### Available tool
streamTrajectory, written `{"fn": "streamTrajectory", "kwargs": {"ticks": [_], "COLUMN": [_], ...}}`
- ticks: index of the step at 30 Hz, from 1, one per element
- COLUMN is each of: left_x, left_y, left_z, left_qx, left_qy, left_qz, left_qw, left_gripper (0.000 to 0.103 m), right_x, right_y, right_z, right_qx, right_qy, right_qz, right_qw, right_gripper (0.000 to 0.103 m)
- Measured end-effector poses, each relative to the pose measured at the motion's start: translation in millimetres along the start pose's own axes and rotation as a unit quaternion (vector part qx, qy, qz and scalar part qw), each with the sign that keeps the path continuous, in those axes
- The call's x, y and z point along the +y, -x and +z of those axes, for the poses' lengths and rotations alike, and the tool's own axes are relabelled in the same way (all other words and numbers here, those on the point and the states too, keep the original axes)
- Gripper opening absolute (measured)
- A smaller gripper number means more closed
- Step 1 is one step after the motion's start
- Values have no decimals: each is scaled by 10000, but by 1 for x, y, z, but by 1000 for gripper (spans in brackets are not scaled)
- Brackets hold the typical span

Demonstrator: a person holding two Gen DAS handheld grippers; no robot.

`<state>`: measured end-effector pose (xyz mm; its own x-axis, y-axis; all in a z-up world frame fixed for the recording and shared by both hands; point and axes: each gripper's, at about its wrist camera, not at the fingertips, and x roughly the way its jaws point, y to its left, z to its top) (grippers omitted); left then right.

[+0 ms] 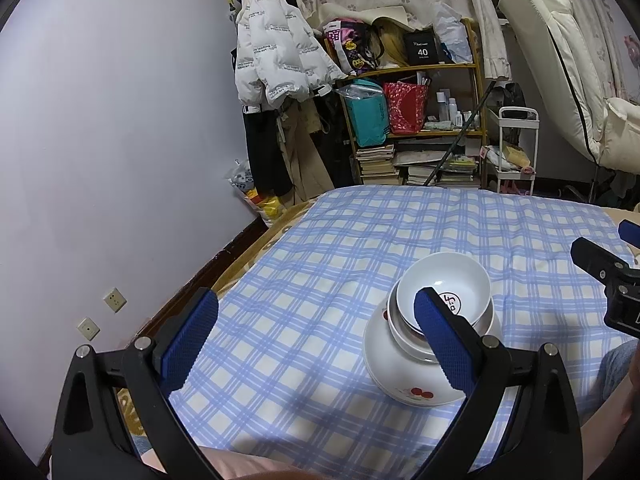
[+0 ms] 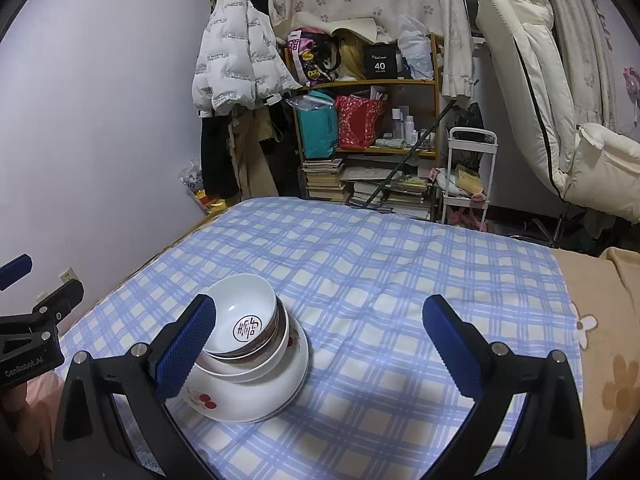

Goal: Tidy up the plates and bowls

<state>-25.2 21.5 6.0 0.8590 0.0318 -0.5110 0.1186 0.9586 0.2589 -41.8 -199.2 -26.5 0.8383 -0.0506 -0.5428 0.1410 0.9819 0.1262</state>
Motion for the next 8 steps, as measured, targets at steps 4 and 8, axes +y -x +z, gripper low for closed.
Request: {"fn": "streamTrajectory", "kwargs": {"ticks": [4, 8], "left_x": [1, 2], "left_y": [-1, -2], "left_z": [-1, -4], "left_qx": [7, 21], "left_qy": [9, 33], "left_qz": [-34, -84], "left_qw": [10000, 10000], "left_gripper": [97, 97], "right_x": [-1, 0], "right_y": [0, 0], "right_z": [0, 0], "right_qx": [2, 2], "right_qy": [-2, 1], "right_qz": [9, 2], "right_qw": [10000, 10000], "right_gripper": [103, 103]}}
